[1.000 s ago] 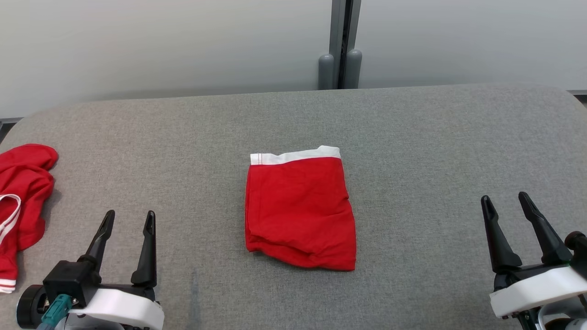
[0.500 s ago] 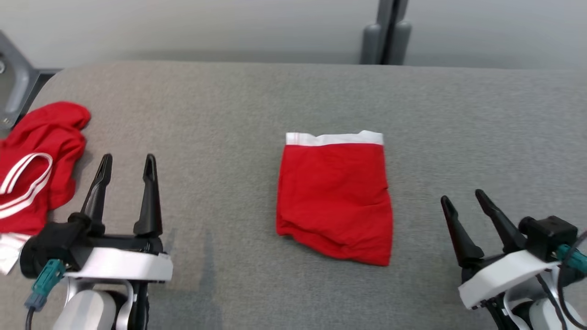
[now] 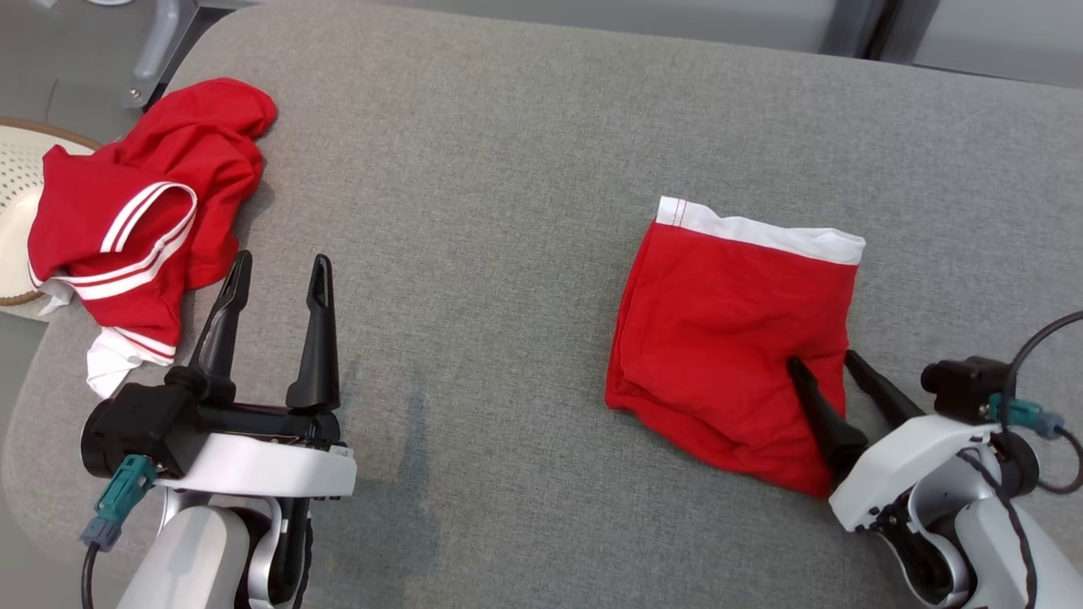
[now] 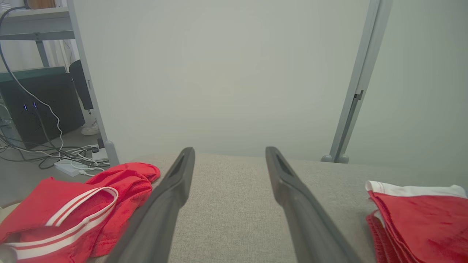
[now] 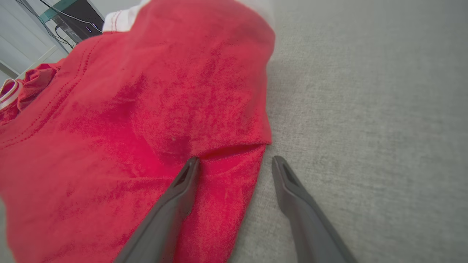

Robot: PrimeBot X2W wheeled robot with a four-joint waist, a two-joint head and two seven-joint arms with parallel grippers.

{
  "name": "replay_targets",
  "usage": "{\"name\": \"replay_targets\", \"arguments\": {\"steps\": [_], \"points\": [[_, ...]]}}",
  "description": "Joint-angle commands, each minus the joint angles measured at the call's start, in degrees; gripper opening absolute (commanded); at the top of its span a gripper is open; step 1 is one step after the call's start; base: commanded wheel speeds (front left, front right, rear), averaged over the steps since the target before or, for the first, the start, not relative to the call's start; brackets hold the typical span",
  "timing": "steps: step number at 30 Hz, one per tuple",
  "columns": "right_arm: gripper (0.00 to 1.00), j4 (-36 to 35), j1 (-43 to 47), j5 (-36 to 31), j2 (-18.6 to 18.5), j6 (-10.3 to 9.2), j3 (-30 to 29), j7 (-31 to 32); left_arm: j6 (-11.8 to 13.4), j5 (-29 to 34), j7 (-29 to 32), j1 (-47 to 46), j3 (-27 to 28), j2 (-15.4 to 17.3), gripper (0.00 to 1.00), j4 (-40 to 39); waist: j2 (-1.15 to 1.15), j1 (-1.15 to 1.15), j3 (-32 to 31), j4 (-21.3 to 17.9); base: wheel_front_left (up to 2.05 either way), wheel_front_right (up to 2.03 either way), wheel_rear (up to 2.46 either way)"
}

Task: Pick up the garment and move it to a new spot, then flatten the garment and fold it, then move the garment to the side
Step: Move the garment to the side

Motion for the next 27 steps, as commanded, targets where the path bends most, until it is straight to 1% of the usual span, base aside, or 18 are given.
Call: {"name": "replay_targets", "arguments": {"steps": [1, 7, 8, 9, 10, 11, 16, 19, 23, 27], "points": [[1.00, 1.0, -0.2, 1.7, -0.3, 0.04, 0.7, 1.1, -0.3, 0.3, -0.3, -1.0, 0.4, 0.1, 1.00, 0.2, 0.00, 0.00, 0.7, 0.6, 0.00, 0.00, 0.00], [1.00, 2.1, -1.8, 7.9, -1.3, 0.10, 4.8, 4.6, -0.9, 0.8, -0.4, -1.4, 1.3, -0.8, 1.00, 0.9, 0.00, 0.00, 1.2, 0.2, 0.00, 0.00, 0.00], [0.74, 1.7, -2.0, 9.2, -1.3, 0.10, 5.3, 4.9, -1.0, 1.0, -0.4, -1.6, 1.4, -0.9, 1.00, 1.0, 0.00, 0.00, 1.3, 0.0, 0.00, 0.00, 0.00], [0.41, 1.4, -2.3, 9.8, -1.7, 0.09, 5.7, 4.9, -1.0, 1.1, -0.4, -1.7, 1.5, -1.1, 1.00, 1.0, 0.00, 0.00, 1.3, -0.1, 0.00, 0.00, 0.00], [0.23, 1.1, -2.5, 10.4, -2.3, 0.09, 6.3, 5.2, -1.1, 1.2, -0.4, -1.8, 1.7, -1.1, 1.00, 1.1, 0.00, 0.00, 1.2, -0.3, 0.00, 0.00, 0.00], [0.00, 0.9, -2.4, 11.2, -2.8, 0.09, 6.8, 5.3, -1.3, 1.4, -0.4, -1.7, 1.9, -1.2, 1.00, 1.1, 0.00, 0.00, 1.1, -0.5, 0.00, 0.00, 0.00], [0.00, -1.2, -3.2, 13.8, -5.3, 0.07, 8.7, 4.5, -1.5, 2.0, -0.4, -1.2, 3.1, -1.1, 1.00, 0.9, 0.00, 0.00, 0.5, -2.4, 0.00, 0.00, 0.00], [0.00, -2.9, -3.2, 14.7, -7.0, 0.03, 9.7, 3.9, -1.7, 2.5, -0.3, -0.6, 4.1, -0.7, 1.00, 0.2, 0.00, 0.00, 0.3, -4.4, 0.00, 0.00, 0.00], [0.00, -4.7, -2.7, 15.0, -9.0, 0.04, 10.8, 3.8, -1.8, 3.1, -0.4, -0.3, 4.6, 0.1, 1.00, -0.7, 0.00, 0.00, 0.5, -8.3, 0.00, 0.00, 0.00], [0.00, -6.2, -1.7, 15.0, -10.8, 0.03, 11.3, 4.4, -1.7, 3.5, 0.1, -0.2, 4.7, 1.2, 1.00, -2.1, 0.00, 0.00, 1.3, -13.5, 0.00, 0.00, 0.00]]}}
